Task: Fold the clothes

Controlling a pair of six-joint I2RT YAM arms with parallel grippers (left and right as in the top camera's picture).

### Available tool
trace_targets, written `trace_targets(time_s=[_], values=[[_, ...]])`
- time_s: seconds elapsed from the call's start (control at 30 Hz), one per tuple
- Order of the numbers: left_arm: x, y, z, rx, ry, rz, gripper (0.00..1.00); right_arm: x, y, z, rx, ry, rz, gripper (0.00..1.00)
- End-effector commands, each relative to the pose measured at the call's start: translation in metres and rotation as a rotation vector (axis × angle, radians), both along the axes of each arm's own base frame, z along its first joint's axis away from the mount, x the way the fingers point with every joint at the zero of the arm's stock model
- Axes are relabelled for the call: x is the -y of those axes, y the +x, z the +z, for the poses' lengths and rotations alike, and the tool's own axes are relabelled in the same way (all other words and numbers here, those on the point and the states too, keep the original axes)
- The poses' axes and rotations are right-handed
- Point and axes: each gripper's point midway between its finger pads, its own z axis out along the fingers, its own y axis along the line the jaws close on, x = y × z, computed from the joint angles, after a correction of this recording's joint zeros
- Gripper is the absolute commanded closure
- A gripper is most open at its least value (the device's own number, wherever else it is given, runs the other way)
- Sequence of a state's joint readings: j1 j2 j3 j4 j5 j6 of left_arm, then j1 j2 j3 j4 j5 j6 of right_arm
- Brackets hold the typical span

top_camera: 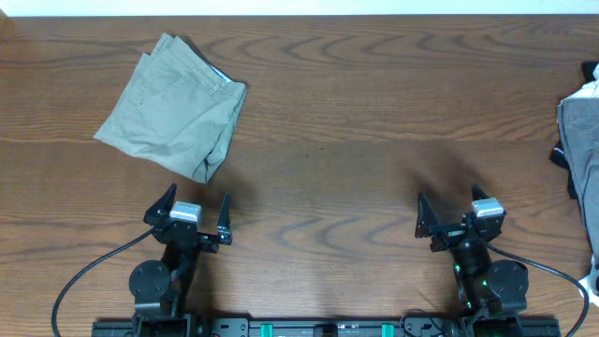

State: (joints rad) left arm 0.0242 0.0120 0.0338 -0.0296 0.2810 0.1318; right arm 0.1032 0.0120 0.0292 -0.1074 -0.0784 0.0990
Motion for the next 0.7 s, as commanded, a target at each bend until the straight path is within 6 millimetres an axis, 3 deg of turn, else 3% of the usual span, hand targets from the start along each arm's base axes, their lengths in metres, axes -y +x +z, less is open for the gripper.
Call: trace_targets(time_s=[0.0, 0.3, 0.43, 0.57, 0.67], values=[[0.0, 0.001, -0.012, -0.019, 0.006, -0.002, 0.02, -0.001, 0.0, -0.001, -0.001, 0.012, 0.007, 0.01], [0.002, 0.0, -0.016, -0.052, -0.069, -0.001, 0.02, -0.006, -0.001, 0.0, -0.002, 0.036, 0.033, 0.01], [0.013, -0.003, -0.017, -0.078, -0.155, -0.06, 0.02, -0.011, -0.002, -0.001, -0.021, 0.11, 0.054, 0.01], [0.013, -0.002, -0.018, -0.103, -0.211, -0.053, 0.02, -0.015, -0.002, 0.014, 0.018, 0.208, 0.075, 0.01], [0.013, -0.003, 0.003, -0.068, -0.221, -0.055, 0.02, -0.023, -0.006, 0.038, 0.091, 0.238, 0.134, 0.01]])
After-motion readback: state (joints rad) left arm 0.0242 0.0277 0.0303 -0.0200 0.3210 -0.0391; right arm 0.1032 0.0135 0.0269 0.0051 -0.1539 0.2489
